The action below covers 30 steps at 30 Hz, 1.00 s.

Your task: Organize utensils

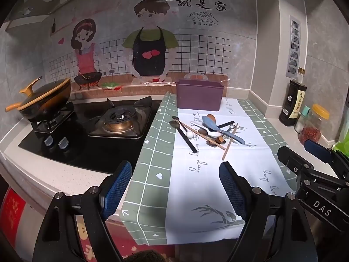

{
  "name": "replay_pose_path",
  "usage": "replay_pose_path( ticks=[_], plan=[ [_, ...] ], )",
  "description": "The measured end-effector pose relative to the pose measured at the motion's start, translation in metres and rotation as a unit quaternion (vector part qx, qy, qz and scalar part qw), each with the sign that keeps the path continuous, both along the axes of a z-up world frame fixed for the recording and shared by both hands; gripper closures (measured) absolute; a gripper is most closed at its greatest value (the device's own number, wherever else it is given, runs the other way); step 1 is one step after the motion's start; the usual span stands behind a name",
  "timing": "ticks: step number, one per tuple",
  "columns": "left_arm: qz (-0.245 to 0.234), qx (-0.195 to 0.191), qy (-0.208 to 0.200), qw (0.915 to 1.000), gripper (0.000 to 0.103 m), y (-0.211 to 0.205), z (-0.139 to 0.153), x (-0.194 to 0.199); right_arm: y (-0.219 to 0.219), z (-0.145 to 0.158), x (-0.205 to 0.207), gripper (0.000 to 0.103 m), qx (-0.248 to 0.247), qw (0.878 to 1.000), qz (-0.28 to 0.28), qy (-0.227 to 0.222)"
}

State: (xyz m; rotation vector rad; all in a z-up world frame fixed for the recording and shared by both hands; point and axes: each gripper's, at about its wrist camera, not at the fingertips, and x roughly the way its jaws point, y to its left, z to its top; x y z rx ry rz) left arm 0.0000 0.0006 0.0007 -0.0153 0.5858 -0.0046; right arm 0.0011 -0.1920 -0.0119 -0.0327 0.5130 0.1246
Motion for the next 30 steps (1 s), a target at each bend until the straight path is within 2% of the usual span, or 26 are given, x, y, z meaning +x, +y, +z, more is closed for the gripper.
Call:
replay_pose_path(
  ticks=[15,30],
  plan=[
    [-0.001,-0.001,0.004,1.0,0.021,-0.021,-0.008,-0.005,-0.008,-0.004,0.0,0.033,0.008,1.0,-0.004,0.003],
    [-0.006,-0.002,0.007,1.0,0.021,-0.022,-0.01,-0.004,-0.012,-0.007,-0.001,0.033,0.009,1.0,-0.004,0.006]
  ],
)
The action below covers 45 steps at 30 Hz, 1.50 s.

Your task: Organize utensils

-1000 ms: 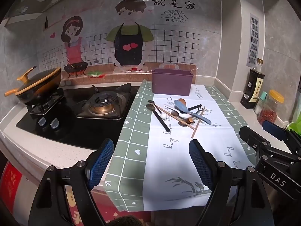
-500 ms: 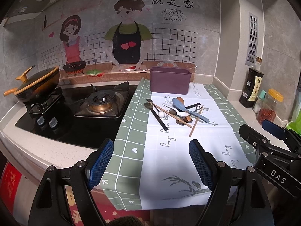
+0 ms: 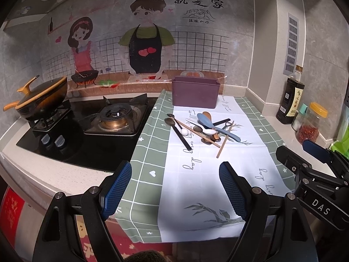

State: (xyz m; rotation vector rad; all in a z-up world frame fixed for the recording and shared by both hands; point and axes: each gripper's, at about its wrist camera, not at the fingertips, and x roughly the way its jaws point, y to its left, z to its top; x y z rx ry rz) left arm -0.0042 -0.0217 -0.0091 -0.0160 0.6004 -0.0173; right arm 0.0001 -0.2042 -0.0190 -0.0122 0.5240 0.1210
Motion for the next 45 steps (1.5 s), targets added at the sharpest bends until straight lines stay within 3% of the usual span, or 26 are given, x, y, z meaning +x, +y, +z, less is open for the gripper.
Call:
replay_pose_path(
  ticks=[45],
  plan=[
    [-0.01,-0.005,0.011,0.9999,0.021,0.003,-0.007,0.015,-0.002,-0.001,0.005,0.033,-0.005,1.0,-0.005,0.001]
  ],
)
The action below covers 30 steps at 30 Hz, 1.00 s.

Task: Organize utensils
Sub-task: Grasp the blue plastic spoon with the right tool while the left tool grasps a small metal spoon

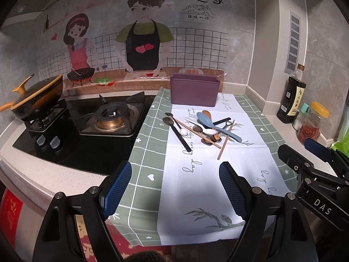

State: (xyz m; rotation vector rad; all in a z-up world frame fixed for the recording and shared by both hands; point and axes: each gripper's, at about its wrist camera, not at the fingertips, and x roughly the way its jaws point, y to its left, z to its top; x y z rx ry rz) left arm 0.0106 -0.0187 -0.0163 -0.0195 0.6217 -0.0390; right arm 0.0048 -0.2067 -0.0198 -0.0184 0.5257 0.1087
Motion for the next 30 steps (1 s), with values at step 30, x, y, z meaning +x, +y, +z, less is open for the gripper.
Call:
replay_pose_path(
  ticks=[30],
  plan=[
    [-0.042,-0.033,0.031,0.9981,0.021,0.059,0.006,0.153,0.033,0.025,0.113,0.04,-0.047,0.998,-0.048,0.005]
  ],
)
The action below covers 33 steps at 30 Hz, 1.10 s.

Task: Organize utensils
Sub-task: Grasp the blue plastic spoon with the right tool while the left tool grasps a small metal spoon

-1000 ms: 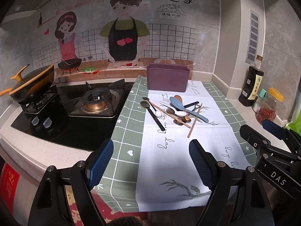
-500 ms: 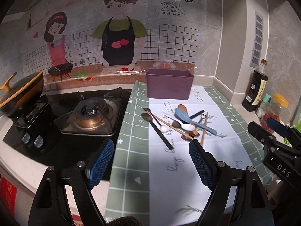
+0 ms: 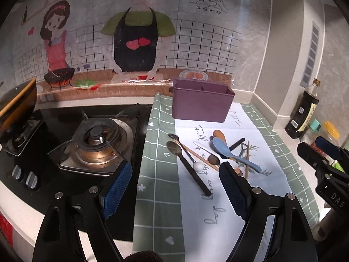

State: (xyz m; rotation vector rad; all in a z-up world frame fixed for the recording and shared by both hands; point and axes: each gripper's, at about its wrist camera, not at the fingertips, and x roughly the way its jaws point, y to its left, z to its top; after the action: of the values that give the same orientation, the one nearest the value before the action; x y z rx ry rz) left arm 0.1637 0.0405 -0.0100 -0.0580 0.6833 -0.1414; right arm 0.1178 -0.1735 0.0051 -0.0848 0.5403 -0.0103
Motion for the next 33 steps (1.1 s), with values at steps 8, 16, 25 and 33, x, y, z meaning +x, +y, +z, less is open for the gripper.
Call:
replay_pose_path(
  ticks=[8,16,25,33],
  plan=[
    [0.034,-0.013,0.039,0.9986,0.021,-0.016,-0.022,0.037,-0.014,-0.008,0.044,0.04,-0.005,0.999,0.039,0.01],
    [0.051,0.011,0.088,0.9947,0.021,-0.038,-0.052,0.081,-0.041,-0.025,0.095,0.041,0.013,0.997,0.065,0.031],
    [0.072,0.009,0.154,0.9855,0.021,-0.043,-0.088,0.127,-0.088,-0.059,0.139,0.054,0.024,0.993,0.048,0.106],
    [0.035,-0.029,0.16,0.9861,0.043,-0.052,-0.091,0.166,-0.105,-0.093,0.147,0.054,-0.001,0.982,0.037,0.184]
  ],
)
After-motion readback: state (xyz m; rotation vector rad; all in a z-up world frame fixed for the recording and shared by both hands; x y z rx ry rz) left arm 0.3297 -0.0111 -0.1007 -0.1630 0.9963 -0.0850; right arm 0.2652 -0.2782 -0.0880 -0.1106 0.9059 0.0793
